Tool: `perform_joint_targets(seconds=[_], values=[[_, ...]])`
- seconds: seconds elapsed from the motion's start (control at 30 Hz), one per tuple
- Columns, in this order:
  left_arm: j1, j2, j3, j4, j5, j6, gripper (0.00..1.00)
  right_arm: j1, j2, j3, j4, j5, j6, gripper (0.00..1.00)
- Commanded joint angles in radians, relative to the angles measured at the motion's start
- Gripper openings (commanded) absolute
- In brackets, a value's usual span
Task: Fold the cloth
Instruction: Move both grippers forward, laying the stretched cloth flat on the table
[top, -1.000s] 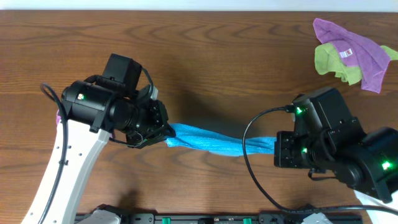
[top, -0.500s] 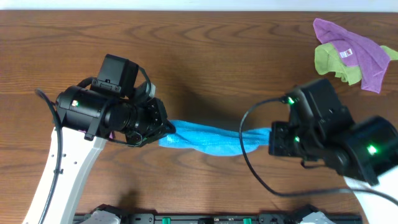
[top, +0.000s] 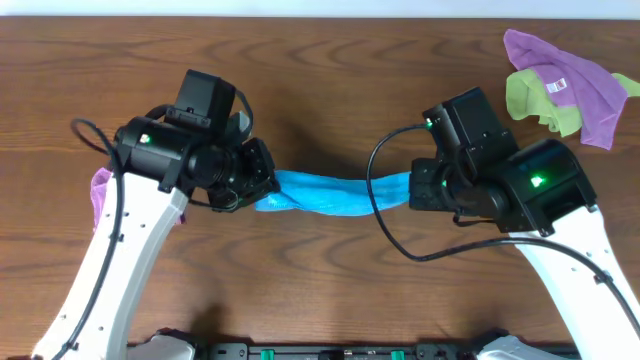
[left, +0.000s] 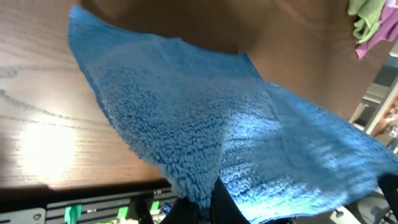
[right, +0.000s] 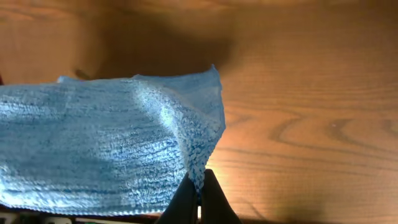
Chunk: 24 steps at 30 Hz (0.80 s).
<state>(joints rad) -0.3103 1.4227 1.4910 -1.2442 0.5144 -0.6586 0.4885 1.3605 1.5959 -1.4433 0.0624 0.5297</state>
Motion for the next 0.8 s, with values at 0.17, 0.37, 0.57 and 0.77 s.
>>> perform_joint_targets(seconds=[0.17, 0.37, 0.57, 0.77], values=[[0.031, 0.052, 0.026, 0.061, -0.077, 0.004, 0.06, -0.005, 0.017, 0.013, 0.067, 0.103, -0.032, 0.01], [0.057, 0.099, 0.026, 0.142, -0.077, 0.016, 0.06, -0.005, 0.090, 0.012, 0.159, 0.149, -0.102, 0.01], [0.099, 0.135, 0.026, 0.239, -0.089, 0.027, 0.06, -0.036, 0.179, 0.013, 0.276, 0.162, -0.174, 0.01], [0.141, 0.206, 0.026, 0.320, -0.098, 0.031, 0.06, -0.090, 0.229, 0.013, 0.393, 0.174, -0.245, 0.01]])
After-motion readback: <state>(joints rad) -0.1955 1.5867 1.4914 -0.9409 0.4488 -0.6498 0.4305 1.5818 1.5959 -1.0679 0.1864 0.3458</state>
